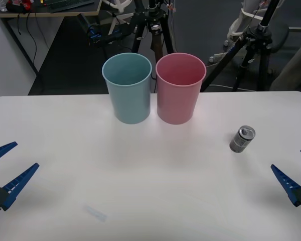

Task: Grasp the object on the table and drop it into the matching bin: aluminum can to the light blue bin, PET bottle to the pink bin.

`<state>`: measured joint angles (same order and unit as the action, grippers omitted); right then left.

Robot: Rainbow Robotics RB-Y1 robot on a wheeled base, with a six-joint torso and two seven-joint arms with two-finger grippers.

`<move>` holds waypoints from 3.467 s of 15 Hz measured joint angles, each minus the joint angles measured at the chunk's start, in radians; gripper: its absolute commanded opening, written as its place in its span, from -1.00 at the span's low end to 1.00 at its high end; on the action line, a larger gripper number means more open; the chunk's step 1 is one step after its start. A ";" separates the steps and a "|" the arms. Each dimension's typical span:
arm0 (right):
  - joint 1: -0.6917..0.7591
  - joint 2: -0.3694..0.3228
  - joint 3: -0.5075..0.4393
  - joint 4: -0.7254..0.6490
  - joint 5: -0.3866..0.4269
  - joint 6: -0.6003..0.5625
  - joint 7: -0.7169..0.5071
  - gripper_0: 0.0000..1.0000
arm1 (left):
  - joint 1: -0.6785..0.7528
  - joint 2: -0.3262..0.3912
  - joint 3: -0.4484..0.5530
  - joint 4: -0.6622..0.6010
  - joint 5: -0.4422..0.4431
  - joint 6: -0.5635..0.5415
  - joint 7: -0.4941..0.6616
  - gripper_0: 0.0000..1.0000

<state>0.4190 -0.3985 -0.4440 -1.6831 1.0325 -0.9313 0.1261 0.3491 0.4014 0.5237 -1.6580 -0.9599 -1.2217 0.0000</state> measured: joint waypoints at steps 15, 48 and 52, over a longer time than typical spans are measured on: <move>-0.152 0.019 0.180 0.200 -0.049 0.189 0.225 1.00 | 0.000 0.000 0.000 0.000 0.000 0.000 0.000 1.00; -0.501 0.037 0.336 0.509 -0.015 0.387 0.264 1.00 | 0.000 0.000 0.000 0.000 0.000 0.000 0.000 1.00; -0.503 0.040 0.338 0.510 -0.015 0.386 0.263 1.00 | 0.000 0.000 0.000 0.000 0.000 0.000 0.000 1.00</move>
<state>-0.0844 -0.3590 -0.1061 -1.1734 1.0179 -0.5454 0.3892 0.3491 0.4014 0.5236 -1.6581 -0.9599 -1.2217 0.0000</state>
